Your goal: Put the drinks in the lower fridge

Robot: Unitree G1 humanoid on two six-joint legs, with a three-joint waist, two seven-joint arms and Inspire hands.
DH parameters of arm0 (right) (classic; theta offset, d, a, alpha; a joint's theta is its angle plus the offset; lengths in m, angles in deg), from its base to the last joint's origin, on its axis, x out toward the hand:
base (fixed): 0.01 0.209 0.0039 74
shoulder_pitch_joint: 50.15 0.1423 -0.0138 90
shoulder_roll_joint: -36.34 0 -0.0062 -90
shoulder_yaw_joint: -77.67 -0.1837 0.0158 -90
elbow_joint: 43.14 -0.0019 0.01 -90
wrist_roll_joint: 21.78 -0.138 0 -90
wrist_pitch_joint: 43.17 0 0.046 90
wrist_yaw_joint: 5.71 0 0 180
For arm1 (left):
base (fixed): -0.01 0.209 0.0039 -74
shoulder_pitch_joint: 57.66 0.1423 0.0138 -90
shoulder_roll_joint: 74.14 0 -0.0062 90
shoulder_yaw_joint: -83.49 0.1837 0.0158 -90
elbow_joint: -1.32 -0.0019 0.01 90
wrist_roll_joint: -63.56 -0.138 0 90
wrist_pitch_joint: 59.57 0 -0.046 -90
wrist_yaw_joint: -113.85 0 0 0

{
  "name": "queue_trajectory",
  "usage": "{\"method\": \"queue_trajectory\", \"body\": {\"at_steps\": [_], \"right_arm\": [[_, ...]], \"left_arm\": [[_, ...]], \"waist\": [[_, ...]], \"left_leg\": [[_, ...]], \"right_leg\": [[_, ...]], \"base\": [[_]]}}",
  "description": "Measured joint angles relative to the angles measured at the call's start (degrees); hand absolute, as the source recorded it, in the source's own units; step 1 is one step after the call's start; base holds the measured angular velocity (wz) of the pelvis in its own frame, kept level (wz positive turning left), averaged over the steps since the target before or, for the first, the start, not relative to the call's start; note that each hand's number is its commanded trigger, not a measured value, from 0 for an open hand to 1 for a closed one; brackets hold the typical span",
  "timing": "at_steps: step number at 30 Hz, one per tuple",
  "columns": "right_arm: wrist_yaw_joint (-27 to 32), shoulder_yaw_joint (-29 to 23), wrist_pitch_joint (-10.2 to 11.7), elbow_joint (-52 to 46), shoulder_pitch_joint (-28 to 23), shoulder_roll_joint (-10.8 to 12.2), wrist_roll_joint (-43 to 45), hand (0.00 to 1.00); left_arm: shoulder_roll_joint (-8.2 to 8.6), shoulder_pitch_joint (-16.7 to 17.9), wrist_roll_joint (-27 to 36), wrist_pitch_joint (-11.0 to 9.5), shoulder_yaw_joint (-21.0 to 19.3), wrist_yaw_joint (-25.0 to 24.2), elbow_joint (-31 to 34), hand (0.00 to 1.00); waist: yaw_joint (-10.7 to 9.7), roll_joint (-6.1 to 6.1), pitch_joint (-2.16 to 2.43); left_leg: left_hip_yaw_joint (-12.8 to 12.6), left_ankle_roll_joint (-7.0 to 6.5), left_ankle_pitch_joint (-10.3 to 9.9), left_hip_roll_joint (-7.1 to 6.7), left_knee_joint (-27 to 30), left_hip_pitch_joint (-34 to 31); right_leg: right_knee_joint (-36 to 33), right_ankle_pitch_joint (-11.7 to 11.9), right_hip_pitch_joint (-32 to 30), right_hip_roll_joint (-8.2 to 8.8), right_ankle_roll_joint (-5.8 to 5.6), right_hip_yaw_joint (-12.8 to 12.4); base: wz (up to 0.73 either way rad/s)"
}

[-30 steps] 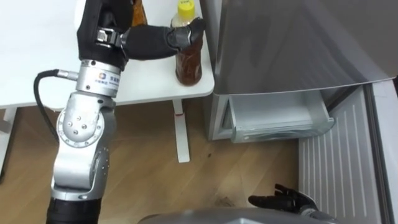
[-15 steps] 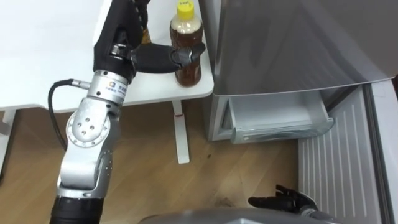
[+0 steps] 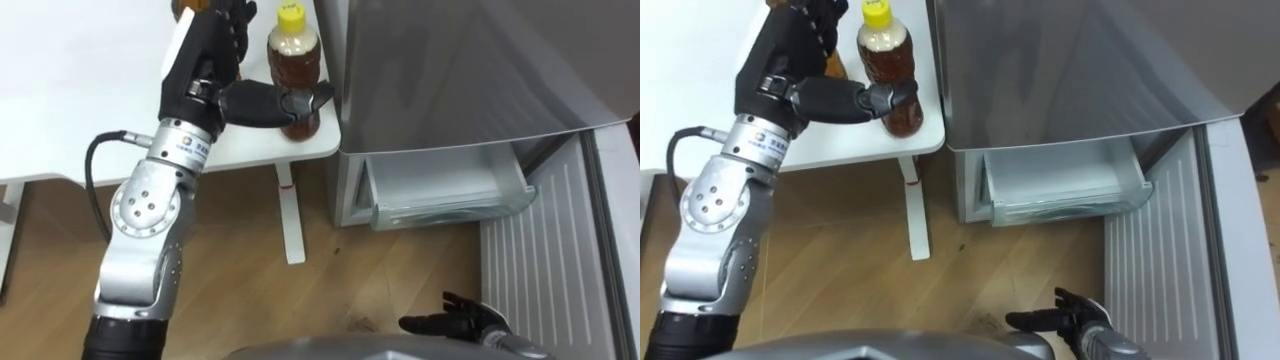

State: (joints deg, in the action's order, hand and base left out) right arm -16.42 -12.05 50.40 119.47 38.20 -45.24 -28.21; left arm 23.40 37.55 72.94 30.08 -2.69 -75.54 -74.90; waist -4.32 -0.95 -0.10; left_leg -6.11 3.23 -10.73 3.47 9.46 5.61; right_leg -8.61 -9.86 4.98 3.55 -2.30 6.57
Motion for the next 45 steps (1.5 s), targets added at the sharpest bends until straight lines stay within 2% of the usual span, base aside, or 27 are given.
{"method": "queue_trajectory", "body": {"at_steps": [8,13,16,21,24,26,34,40,45], "right_arm": [[0.02,-1.55,0.02,0.24,-0.17,-0.01,-0.02,0.00],[0.10,-1.68,-0.35,-0.35,-0.41,-0.01,-0.01,0.00],[0.07,-1.66,-1.17,-1.38,-0.78,0.01,-0.02,0.00],[-0.09,-1.67,-1.22,-1.57,-0.78,0.15,-0.03,0.00],[-0.11,-1.70,-1.80,-1.55,-0.80,0.15,-0.01,0.00],[-0.13,-1.71,-2.38,-1.55,-0.79,0.14,-0.02,0.00],[-0.49,-2.72,-3.76,-2.18,-0.74,-0.07,-0.04,0.00],[-0.53,-2.77,-4.93,-4.22,-1.22,-0.08,0.23,0.00],[-0.48,-2.70,-5.01,-4.99,-1.77,-0.08,-0.05,0.00]], "left_arm": [[-0.07,1.39,0.13,0.22,0.08,-0.16,-2.80,0.00],[-0.22,1.15,4.63,0.37,-0.62,0.01,-7.23,0.00],[-0.22,0.97,6.12,0.71,-1.21,0.55,-9.06,0.00],[-0.22,0.83,6.69,0.88,-1.53,1.46,-9.79,0.00],[-0.20,-1.32,6.65,1.21,-1.56,1.50,-12.36,0.00],[-0.19,-2.54,6.65,2.12,-1.60,1.71,-14.07,0.00],[-0.23,-2.83,6.65,4.76,-2.00,1.91,-14.57,0.00],[-0.83,-5.81,6.65,5.31,-2.68,2.13,-14.34,0.00],[-1.18,-8.35,6.66,5.32,-3.42,2.23,-14.34,0.00]], "waist": [[-0.14,0.25,-0.15],[-0.22,0.31,-0.18],[-0.27,0.22,-0.26],[-0.38,0.13,-0.31],[-0.38,0.25,-0.30],[-0.49,0.38,-0.30],[-0.97,1.22,-0.25],[-1.64,1.29,-0.28],[-1.67,1.26,-0.29]], "left_leg": [[0.02,0.00,0.00,0.00,-0.02,0.06],[-0.07,0.00,0.00,0.01,-0.02,0.15],[-0.09,0.00,0.00,0.01,-0.02,0.06],[-0.09,0.00,0.00,0.01,-0.03,0.03],[-0.17,0.00,0.00,0.01,-0.02,0.05],[-0.28,0.00,0.00,0.02,-0.02,0.06],[-1.65,0.00,0.00,0.06,0.00,0.06],[-1.78,0.00,0.00,0.07,-0.03,0.09],[-1.78,0.00,0.00,0.09,-0.06,0.68]], "right_leg": [[0.01,0.00,0.01,0.00,0.00,-0.08],[-0.01,0.00,0.00,-0.04,0.00,-0.31],[0.02,0.00,-0.05,-0.03,0.00,-0.24],[0.06,0.00,-0.08,-0.03,0.00,-0.27],[0.00,0.00,-0.06,-0.03,0.00,-0.37],[-0.01,0.00,-0.08,-0.04,0.00,-0.53],[-0.13,0.04,-0.30,-0.10,-0.01,-1.85],[-0.15,0.04,-0.28,-0.11,-0.01,-1.88],[-0.28,0.04,0.13,-0.11,0.00,-1.92]], "base": [[0.00],[-0.01],[0.00],[0.00],[0.00],[-0.02],[-0.07],[0.00],[0.00]]}}
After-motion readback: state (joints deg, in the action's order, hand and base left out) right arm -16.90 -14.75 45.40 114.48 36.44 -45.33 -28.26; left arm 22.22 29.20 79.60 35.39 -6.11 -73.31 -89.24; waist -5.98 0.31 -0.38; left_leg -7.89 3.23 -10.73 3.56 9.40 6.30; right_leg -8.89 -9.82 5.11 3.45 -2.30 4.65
